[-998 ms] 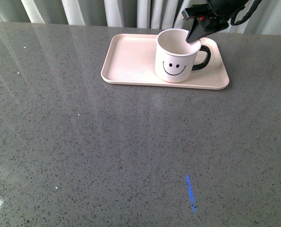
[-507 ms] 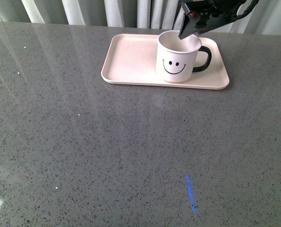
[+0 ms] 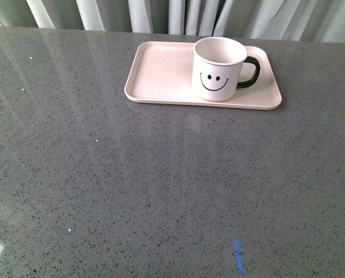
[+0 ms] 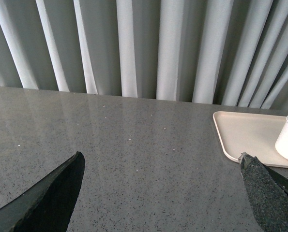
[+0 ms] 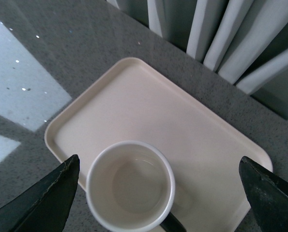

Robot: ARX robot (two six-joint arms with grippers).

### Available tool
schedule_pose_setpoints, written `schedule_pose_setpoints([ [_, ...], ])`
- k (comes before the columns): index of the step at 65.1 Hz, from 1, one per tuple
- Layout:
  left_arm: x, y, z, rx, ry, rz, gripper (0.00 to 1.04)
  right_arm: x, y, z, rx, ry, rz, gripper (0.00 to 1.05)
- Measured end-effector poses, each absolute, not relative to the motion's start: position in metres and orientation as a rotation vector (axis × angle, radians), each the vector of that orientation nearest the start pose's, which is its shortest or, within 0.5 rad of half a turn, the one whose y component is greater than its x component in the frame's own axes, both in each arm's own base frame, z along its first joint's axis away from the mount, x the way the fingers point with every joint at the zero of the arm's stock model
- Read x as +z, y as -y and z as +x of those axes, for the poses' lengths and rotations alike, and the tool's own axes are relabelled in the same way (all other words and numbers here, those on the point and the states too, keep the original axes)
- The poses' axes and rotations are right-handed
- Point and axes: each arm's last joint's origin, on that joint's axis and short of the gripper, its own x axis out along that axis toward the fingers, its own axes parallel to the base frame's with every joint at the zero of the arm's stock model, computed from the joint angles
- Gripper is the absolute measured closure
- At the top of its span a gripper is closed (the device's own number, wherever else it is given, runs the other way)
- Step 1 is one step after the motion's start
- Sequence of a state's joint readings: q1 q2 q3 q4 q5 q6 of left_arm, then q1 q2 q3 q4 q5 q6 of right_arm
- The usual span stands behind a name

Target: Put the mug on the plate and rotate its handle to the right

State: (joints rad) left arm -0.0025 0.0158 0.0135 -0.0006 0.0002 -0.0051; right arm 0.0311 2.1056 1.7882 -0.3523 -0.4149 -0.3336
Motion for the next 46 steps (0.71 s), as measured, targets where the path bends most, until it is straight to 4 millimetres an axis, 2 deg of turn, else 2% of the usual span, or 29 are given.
schedule_pose_setpoints([
  [5, 0.167, 0.0, 0.098, -0.003, -0.003, -0.005, 0.09, 0.264, -0.027, 0.467, 0.501, -0.539, -0.191, 0.11],
  [10, 0.167, 0.0, 0.098, -0.003, -0.003, -0.005, 0.09, 0.265, -0.026, 0.458, 0.214, -0.325, -0.19, 0.22],
  [15, 0.167, 0.0, 0.098, -0.003, -0.003, -0.005, 0.09, 0.251, -0.022, 0.432, 0.033, -0.13, -0.107, 0.36],
  [25, 0.167, 0.0, 0.098, -0.003, -0.003, -0.005, 0.09, 0.223, -0.015, 0.371, 0.004, 0.007, -0.032, 0.62],
  [39, 0.167, 0.0, 0.098, -0.003, -0.003, -0.005, 0.09, 0.203, -0.003, 0.307, 0.007, 0.007, -0.014, 0.99],
  [41, 0.167, 0.0, 0.098, -0.002, -0.003, -0.005, 0.09, 0.2, -0.002, 0.299, 0.003, 0.003, -0.017, 1.03],
  [46, 0.167, 0.0, 0.098, -0.003, -0.002, -0.005, 0.09, 0.192, -0.001, 0.276, 0.0, -0.007, -0.011, 1.03],
])
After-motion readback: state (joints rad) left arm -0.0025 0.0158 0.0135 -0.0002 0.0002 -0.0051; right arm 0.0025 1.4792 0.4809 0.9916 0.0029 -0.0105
